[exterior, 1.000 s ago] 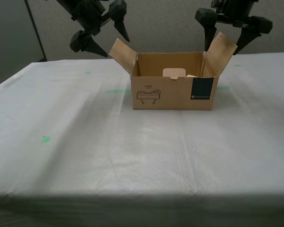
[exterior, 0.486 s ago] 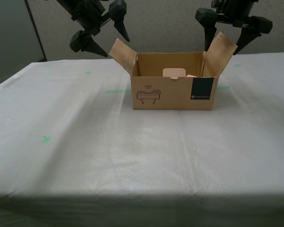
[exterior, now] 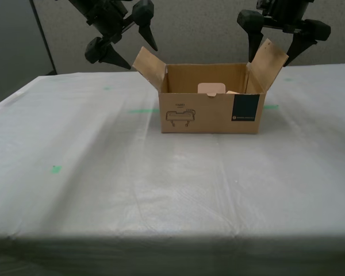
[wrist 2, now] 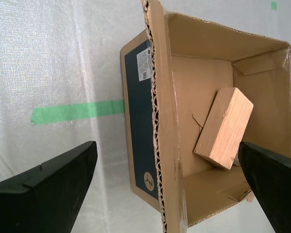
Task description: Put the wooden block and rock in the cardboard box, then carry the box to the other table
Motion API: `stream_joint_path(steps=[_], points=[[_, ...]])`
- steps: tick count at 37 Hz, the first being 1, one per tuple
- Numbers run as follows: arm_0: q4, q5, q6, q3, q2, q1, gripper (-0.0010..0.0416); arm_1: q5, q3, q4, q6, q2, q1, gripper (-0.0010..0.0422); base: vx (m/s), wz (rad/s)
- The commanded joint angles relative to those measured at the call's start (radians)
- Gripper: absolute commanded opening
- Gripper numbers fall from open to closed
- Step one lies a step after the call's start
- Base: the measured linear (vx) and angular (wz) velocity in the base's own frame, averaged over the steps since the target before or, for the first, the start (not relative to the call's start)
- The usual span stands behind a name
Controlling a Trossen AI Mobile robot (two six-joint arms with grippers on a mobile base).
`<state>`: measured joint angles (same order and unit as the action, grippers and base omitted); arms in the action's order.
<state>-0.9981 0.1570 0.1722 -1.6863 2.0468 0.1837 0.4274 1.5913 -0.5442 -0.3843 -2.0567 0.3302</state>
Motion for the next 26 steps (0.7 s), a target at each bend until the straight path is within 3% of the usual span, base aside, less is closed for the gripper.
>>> stream_joint_path(steps=[1, 26], points=[[0.000, 0.002, 0.000, -0.001, 0.000, 0.001, 0.0398, -0.001, 0.000, 0.001, -0.002, 0.000, 0.000, 0.0398, 0.000, 0.000], [0.004, 0.002, 0.000, -0.001, 0.000, 0.000, 0.0398, -0.001, 0.000, 0.001, -0.002, 0.000, -0.002, 0.0398, 0.000, 0.000]])
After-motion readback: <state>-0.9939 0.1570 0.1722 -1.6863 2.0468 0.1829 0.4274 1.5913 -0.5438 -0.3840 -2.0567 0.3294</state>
